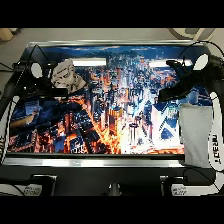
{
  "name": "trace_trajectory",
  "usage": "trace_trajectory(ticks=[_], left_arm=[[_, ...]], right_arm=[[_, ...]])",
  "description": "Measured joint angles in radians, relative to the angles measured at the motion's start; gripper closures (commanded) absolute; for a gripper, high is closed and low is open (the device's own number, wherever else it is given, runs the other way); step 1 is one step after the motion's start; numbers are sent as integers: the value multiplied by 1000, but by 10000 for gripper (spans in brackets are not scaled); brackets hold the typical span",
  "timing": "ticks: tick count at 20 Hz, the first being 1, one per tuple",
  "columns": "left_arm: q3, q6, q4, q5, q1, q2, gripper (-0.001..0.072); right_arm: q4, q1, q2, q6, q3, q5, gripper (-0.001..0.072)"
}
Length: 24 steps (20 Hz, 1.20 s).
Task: Fold the shirts.
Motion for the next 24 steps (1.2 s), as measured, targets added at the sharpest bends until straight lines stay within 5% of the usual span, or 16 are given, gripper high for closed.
trace_trajectory(ticks=[5, 11, 12, 13, 16, 21, 22, 24], left_arm=[[-1, -2, 0, 13, 0, -1, -13], [-2, -7, -4, 182, 3, -10, -13], [4, -16, -7, 239, 8, -18, -4], [21, -35, -6, 296, 22, -35, 98], [129, -114, 2, 358, 95, -144, 46], [298, -178, -140, 283, 212, -388, 19], [312, -176, -174, 276, 221, -425, 96], [330, -166, -219, 264, 235, -476, 678]], right_arm=[[0, 0, 0, 0, 0, -5, 42], [0, 0, 0, -2, 0, -83, 42], [0, 0, 0, -3, 0, -102, 43], [0, 0, 0, -3, 0, -117, 43], [0, 0, 0, -3, 0, -161, 42], [1, 0, 0, -3, 0, -212, 42], [1, 0, 0, -3, 0, -223, 43], [2, 0, 0, -7, 0, -234, 46]])
